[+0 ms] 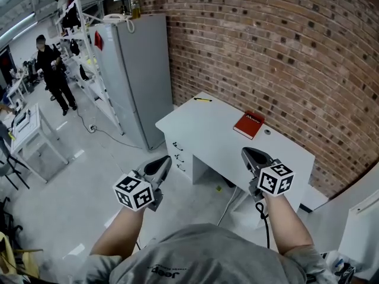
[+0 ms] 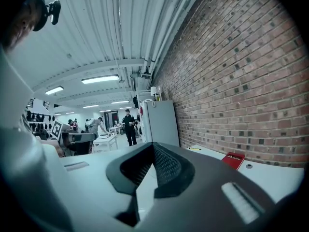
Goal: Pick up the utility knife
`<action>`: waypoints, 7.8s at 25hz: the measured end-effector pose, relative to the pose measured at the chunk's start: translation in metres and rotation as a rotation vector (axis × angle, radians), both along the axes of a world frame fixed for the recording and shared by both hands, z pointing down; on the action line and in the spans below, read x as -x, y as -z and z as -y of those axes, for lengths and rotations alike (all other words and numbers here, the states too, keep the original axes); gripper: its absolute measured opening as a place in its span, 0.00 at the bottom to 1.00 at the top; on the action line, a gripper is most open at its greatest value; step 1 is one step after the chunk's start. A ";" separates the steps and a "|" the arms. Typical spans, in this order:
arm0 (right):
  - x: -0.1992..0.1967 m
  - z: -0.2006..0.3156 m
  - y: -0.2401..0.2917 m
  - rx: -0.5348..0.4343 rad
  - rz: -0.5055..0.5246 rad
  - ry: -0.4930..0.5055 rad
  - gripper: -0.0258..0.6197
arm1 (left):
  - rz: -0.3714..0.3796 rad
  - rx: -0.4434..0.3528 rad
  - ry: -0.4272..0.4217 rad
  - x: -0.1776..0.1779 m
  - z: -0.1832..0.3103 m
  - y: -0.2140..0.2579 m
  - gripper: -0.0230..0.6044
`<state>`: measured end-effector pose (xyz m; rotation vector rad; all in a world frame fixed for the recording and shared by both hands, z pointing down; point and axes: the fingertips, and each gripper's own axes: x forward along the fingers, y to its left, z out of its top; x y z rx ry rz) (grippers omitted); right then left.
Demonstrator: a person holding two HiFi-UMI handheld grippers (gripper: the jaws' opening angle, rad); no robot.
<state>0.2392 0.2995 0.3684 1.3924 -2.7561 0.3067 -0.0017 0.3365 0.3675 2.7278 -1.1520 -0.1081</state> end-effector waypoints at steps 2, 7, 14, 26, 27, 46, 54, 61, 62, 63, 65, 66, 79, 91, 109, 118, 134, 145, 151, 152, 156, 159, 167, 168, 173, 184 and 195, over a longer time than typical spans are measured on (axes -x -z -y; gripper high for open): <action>-0.004 0.002 0.002 -0.003 0.000 0.010 0.05 | 0.005 0.002 0.008 -0.005 -0.001 0.000 0.03; -0.009 0.015 0.001 -0.007 -0.012 0.025 0.05 | 0.009 0.008 0.019 -0.009 0.005 -0.005 0.03; 0.003 0.053 -0.002 -0.010 -0.033 0.014 0.05 | 0.006 0.009 0.014 0.006 0.044 -0.015 0.03; 0.060 0.189 -0.009 -0.014 -0.039 -0.087 0.05 | -0.043 -0.001 -0.116 0.066 0.221 -0.024 0.03; 0.067 0.205 -0.005 -0.018 -0.036 -0.097 0.05 | -0.042 -0.002 -0.129 0.072 0.239 -0.021 0.03; 0.130 0.410 0.002 -0.019 -0.031 -0.160 0.05 | -0.012 0.039 -0.274 0.130 0.460 -0.025 0.03; 0.077 0.474 -0.019 0.000 -0.028 -0.115 0.05 | 0.012 0.050 -0.244 0.073 0.521 -0.041 0.03; 0.025 0.566 -0.030 -0.005 -0.016 0.004 0.05 | 0.037 0.108 -0.145 0.011 0.586 -0.060 0.03; 0.021 0.576 -0.033 -0.001 -0.017 0.019 0.05 | 0.033 0.118 -0.133 0.005 0.598 -0.062 0.03; 0.018 0.586 -0.037 0.004 -0.017 0.034 0.05 | 0.024 0.126 -0.117 0.002 0.610 -0.063 0.04; 0.018 0.604 -0.047 0.014 -0.017 0.055 0.05 | 0.008 0.136 -0.088 0.002 0.631 -0.064 0.03; 0.019 0.612 -0.053 0.020 -0.012 0.056 0.05 | 0.013 0.137 -0.082 0.003 0.640 -0.066 0.03; 0.094 0.672 -0.059 -0.017 -0.073 -0.170 0.05 | 0.062 0.097 -0.286 0.075 0.721 -0.090 0.03; 0.080 0.680 -0.049 -0.002 -0.096 -0.175 0.05 | 0.069 0.056 -0.309 0.055 0.734 -0.062 0.04; 0.054 0.704 -0.102 0.044 -0.096 -0.166 0.05 | 0.527 0.035 -0.592 -0.028 0.795 -0.143 0.35; 0.035 0.728 -0.159 0.081 -0.105 -0.154 0.05 | 0.788 0.020 -0.792 -0.094 0.838 -0.222 0.38; -0.003 0.782 -0.238 0.105 -0.138 -0.169 0.05 | 1.084 0.114 -0.986 -0.157 0.872 -0.378 0.44; -0.023 0.803 -0.266 0.120 -0.136 -0.182 0.05 | 1.154 0.185 -1.047 -0.174 0.881 -0.437 0.44; -0.024 0.805 -0.274 0.127 -0.132 -0.180 0.05 | 1.180 0.231 -1.078 -0.172 0.880 -0.453 0.44; -0.025 0.806 -0.275 0.127 -0.129 -0.180 0.05 | 1.173 0.244 -1.077 -0.172 0.882 -0.455 0.44; -0.024 0.805 -0.278 0.135 -0.123 -0.177 0.05 | 1.130 0.290 -1.019 -0.176 0.895 -0.454 0.26; -0.023 0.803 -0.280 0.141 -0.124 -0.179 0.05 | 1.143 0.273 -1.012 -0.176 0.897 -0.455 0.22; -0.018 0.804 -0.265 0.135 -0.147 -0.183 0.05 | 1.022 0.274 -0.957 -0.170 0.899 -0.430 0.22; -0.016 0.805 -0.260 0.131 -0.148 -0.184 0.05 | 1.002 0.271 -0.950 -0.169 0.900 -0.422 0.22; -0.009 0.807 -0.230 0.110 -0.164 -0.190 0.05 | 0.868 0.242 -0.902 -0.163 0.903 -0.364 0.22; 0.028 0.805 -0.132 0.035 -0.204 -0.188 0.05 | 0.643 0.141 -0.784 -0.116 0.899 -0.219 0.22; 0.065 0.790 -0.014 -0.021 -0.187 -0.196 0.05 | 0.375 0.032 -0.678 -0.064 0.875 -0.052 0.22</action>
